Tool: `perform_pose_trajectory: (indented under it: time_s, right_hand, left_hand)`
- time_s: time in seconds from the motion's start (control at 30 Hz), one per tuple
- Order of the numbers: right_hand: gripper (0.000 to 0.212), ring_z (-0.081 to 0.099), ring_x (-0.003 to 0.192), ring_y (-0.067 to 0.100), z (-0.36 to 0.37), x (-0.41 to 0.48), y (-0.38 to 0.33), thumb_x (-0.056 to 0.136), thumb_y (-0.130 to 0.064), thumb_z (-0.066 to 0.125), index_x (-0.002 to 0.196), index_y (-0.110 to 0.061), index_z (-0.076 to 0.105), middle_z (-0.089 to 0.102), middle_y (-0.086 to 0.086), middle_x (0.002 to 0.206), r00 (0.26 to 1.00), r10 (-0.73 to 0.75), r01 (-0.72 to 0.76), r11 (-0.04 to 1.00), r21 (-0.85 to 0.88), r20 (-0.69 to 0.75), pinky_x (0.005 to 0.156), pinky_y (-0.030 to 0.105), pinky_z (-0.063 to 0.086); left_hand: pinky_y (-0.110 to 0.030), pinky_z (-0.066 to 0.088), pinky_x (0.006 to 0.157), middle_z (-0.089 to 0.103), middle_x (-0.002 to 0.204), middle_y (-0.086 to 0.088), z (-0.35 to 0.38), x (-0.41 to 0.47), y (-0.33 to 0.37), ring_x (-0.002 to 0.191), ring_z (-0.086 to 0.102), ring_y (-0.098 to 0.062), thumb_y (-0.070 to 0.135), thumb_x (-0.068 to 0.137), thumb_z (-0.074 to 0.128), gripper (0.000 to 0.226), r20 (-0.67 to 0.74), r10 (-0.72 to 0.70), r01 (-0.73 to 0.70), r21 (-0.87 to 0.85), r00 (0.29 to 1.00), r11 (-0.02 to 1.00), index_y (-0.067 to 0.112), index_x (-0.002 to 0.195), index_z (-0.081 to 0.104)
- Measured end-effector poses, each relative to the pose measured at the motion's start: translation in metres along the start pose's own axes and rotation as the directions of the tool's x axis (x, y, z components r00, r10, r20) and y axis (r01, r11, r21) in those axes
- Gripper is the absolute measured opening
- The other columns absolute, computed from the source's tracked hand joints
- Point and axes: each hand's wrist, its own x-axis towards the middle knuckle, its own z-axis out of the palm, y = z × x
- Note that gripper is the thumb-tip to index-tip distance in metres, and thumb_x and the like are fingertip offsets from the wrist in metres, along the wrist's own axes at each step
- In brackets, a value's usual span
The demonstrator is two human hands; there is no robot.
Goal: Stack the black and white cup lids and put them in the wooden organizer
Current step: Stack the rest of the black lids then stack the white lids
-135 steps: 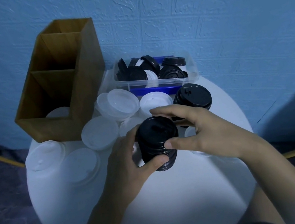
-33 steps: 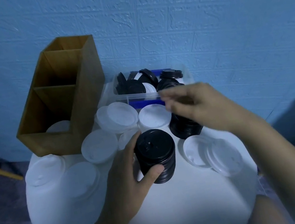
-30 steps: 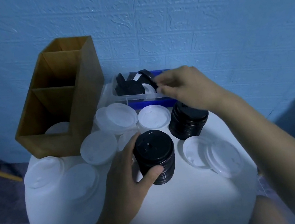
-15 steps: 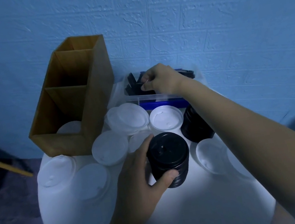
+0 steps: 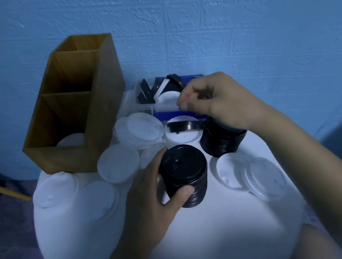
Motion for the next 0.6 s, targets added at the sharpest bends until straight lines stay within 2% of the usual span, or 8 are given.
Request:
perform_pose_trajectory:
  time_s: [0.13, 0.23, 0.27, 0.4, 0.5, 0.6]
  right_hand:
    - [0.008, 0.066, 0.083, 0.018, 0.015, -0.023, 0.003, 0.093, -0.015, 0.07, 0.094, -0.022, 0.074, 0.072, 0.005, 0.086, 0.999, 0.008, -0.004, 0.996, -0.091, 0.045, 0.084, 0.033, 0.052]
    - [0.017, 0.063, 0.084, 0.004, 0.02, -0.028, 0.012, 0.096, -0.015, 0.066, 0.106, -0.026, 0.074, 0.069, -0.019, 0.087, 0.993, 0.083, -0.065, 0.975, -0.211, 0.079, 0.083, 0.024, 0.048]
    - [0.02, 0.063, 0.086, 0.003, 0.021, -0.03, 0.013, 0.096, -0.016, 0.065, 0.111, -0.027, 0.073, 0.067, -0.022, 0.09, 0.99, 0.118, -0.095, 0.963, -0.254, 0.079, 0.085, 0.023, 0.047]
    - [0.032, 0.067, 0.103, 0.011, 0.029, -0.033, 0.014, 0.093, -0.019, 0.069, 0.123, -0.03, 0.067, 0.072, -0.01, 0.111, 0.978, 0.18, -0.13, 0.924, -0.36, 0.108, 0.097, 0.034, 0.05]
    - [0.038, 0.066, 0.107, 0.02, 0.038, -0.032, 0.01, 0.09, -0.019, 0.069, 0.127, -0.028, 0.064, 0.071, -0.005, 0.116, 0.973, 0.167, -0.077, 0.888, -0.454, 0.161, 0.095, 0.039, 0.051]
    - [0.031, 0.062, 0.108, 0.026, 0.045, -0.029, 0.006, 0.09, -0.026, 0.067, 0.121, -0.023, 0.063, 0.069, -0.002, 0.116, 0.967, 0.157, -0.027, 0.845, -0.534, 0.199, 0.089, 0.039, 0.05]
  left_hand:
    - [-0.046, 0.057, 0.09, 0.053, 0.129, 0.036, 0.001, 0.001, -0.001, 0.12, 0.058, -0.009, 0.062, 0.073, 0.066, 0.077, 0.006, 0.011, -0.011, -0.01, 1.0, 1.0, 0.049, 0.143, 0.036]
    - [-0.045, 0.057, 0.091, 0.057, 0.129, 0.032, -0.001, 0.0, 0.0, 0.12, 0.058, -0.007, 0.059, 0.073, 0.068, 0.073, -0.011, 0.007, -0.008, -0.031, 1.0, 0.999, 0.049, 0.14, 0.042]
    - [-0.042, 0.056, 0.093, 0.057, 0.128, 0.033, -0.003, -0.001, 0.001, 0.12, 0.058, -0.004, 0.058, 0.073, 0.068, 0.071, -0.017, 0.01, -0.011, -0.037, 1.0, 0.999, 0.051, 0.138, 0.043]
    - [-0.035, 0.055, 0.093, 0.059, 0.128, 0.031, -0.012, -0.006, 0.004, 0.121, 0.058, -0.004, 0.054, 0.074, 0.069, 0.066, 0.0, 0.051, -0.051, -0.038, 0.999, 0.998, 0.055, 0.135, 0.044]
    - [-0.017, 0.048, 0.091, 0.06, 0.126, 0.032, -0.02, -0.015, 0.006, 0.118, 0.059, -0.002, 0.053, 0.072, 0.069, 0.064, 0.002, 0.04, -0.04, -0.052, 0.999, 0.998, 0.061, 0.131, 0.043]
    - [-0.003, 0.043, 0.086, 0.06, 0.124, 0.033, -0.025, -0.024, 0.008, 0.115, 0.058, 0.005, 0.052, 0.07, 0.068, 0.065, -0.006, 0.02, -0.02, -0.05, 1.0, 0.999, 0.057, 0.13, 0.046]
